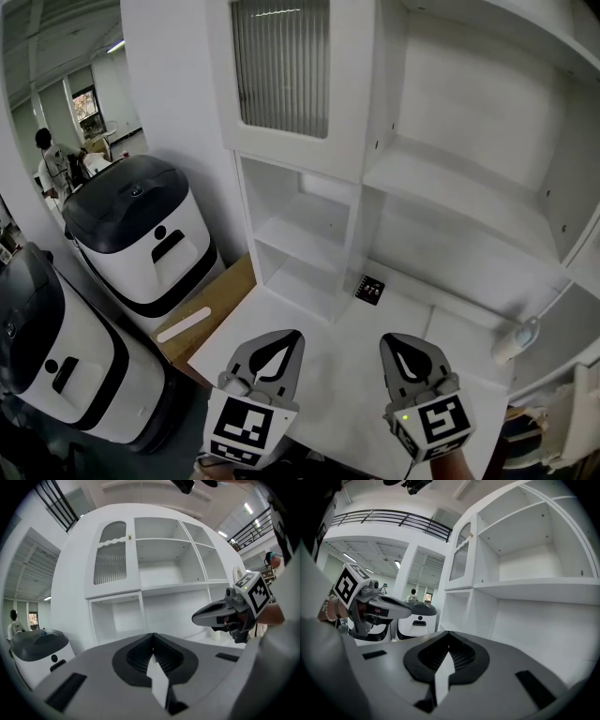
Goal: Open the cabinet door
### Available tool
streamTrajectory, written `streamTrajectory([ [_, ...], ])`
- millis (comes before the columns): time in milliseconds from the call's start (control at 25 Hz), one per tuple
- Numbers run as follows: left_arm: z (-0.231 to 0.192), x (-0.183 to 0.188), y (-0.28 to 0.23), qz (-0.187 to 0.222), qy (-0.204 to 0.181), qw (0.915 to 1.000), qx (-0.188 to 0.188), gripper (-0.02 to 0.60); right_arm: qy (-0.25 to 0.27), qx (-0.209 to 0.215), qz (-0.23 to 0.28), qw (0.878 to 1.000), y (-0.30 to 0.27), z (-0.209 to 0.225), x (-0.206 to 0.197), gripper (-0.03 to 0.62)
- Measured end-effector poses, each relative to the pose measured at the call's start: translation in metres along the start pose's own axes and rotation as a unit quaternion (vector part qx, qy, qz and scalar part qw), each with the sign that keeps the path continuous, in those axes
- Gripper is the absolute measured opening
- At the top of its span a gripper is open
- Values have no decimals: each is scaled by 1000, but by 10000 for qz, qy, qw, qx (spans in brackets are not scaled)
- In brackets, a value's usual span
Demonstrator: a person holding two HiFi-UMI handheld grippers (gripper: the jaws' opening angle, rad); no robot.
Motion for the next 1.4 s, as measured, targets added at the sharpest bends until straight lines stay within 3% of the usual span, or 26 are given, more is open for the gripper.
streamTrajectory([
  [280, -11, 25, -8, 227, -277, 9993, -74, 0, 138, -135, 134, 9997, -4, 12, 24, 0],
  [600, -22, 55, -13, 562, -543, 9968, -144, 0, 207, -260, -81, 9994, 3, 18, 54, 0],
  [960, -34, 84, -15, 818, -702, 9940, -187, 0, 41, -309, 113, 9994, 9, 36, 81, 0],
  [1400, -47, 127, -27, 1194, -835, 9891, -210, 0, 242, -494, 423, 9976, 8, 50, 118, 0],
])
Point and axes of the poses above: the fingertips, and each gripper's own axes: y backward along the fingers, z to its right, x out of its top, the point moved 8 cm from there along y, backward along the fingers, and after that the axes turned 8 degrees about -z, right-handed, at the moved point
